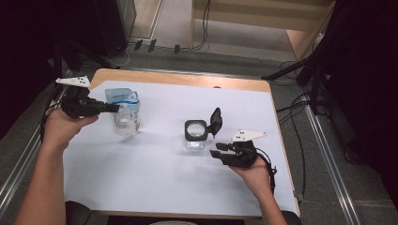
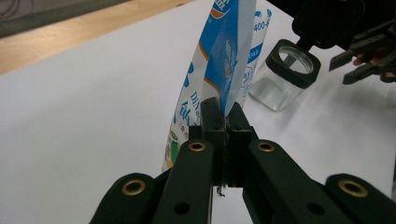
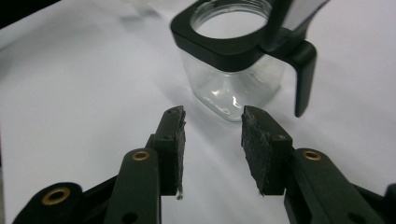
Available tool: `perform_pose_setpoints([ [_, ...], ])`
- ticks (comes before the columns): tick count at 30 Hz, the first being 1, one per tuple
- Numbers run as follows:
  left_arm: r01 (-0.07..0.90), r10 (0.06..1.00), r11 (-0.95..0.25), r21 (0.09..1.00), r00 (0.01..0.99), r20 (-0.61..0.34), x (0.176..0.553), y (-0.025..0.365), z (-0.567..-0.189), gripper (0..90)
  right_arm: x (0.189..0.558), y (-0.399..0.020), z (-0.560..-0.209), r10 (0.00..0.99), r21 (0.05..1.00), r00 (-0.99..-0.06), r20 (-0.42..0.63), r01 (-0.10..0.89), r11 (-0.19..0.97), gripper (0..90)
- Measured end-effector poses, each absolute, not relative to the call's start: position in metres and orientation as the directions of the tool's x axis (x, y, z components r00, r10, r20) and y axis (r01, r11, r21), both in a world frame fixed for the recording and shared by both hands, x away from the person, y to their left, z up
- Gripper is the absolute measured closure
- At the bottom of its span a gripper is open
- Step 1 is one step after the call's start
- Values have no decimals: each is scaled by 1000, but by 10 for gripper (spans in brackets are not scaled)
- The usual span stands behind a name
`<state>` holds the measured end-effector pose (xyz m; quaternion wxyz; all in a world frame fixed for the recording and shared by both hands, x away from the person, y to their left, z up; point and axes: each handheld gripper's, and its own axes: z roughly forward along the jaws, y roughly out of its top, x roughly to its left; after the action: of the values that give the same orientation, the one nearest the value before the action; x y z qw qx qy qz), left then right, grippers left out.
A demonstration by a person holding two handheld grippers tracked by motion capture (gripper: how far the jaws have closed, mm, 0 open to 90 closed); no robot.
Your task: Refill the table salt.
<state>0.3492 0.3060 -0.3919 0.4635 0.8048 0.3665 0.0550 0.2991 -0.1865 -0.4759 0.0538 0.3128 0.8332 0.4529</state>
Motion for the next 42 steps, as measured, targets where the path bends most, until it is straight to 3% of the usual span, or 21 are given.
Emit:
perform_pose_setpoints([
  [17, 527, 604, -302, 795, 751, -268, 339, 276, -368, 900, 283, -142, -468, 470, 804, -862, 191, 412, 428, 611],
  [42, 530, 576, -296, 795, 763, -294, 325, 254, -361, 900, 302, -61, -467, 414, 797, -891, 188, 384, 466, 596],
])
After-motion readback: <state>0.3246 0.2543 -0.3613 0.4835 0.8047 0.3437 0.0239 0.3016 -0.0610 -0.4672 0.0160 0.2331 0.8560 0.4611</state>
